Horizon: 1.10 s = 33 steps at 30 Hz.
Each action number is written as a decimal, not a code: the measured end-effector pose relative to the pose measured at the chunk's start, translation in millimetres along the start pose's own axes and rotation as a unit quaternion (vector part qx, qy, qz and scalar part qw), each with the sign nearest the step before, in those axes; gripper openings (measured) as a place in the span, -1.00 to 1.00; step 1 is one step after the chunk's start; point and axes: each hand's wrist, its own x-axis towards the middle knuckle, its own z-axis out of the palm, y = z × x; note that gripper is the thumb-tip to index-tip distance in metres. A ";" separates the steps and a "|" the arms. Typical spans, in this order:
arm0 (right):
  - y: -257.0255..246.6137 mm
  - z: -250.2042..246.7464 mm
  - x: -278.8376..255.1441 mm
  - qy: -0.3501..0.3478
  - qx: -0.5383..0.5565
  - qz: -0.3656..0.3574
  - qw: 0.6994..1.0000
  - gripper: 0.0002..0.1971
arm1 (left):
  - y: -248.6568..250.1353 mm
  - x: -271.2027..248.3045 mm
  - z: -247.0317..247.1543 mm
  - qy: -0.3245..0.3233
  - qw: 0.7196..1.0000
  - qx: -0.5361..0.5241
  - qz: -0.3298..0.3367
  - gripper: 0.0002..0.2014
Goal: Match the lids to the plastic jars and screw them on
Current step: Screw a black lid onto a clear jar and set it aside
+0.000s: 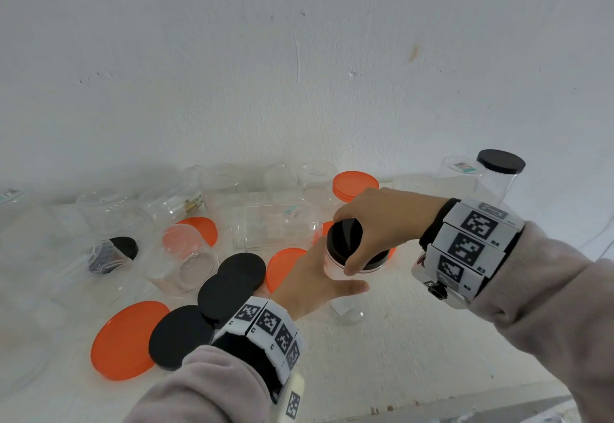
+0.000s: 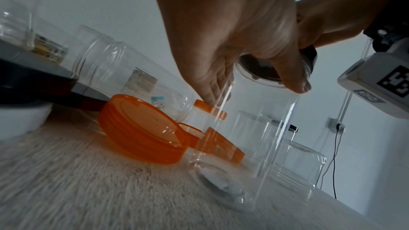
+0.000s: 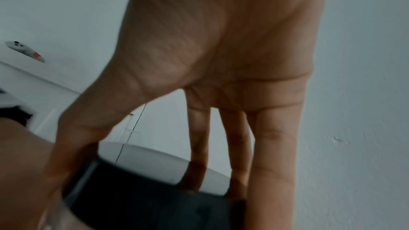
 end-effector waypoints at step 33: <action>-2.3 11.3 -6.3 0.058 0.031 -0.037 0.997 -0.61 | -1.0 -3.6 2.8 0.023 1.000 -0.001 0.015 -0.22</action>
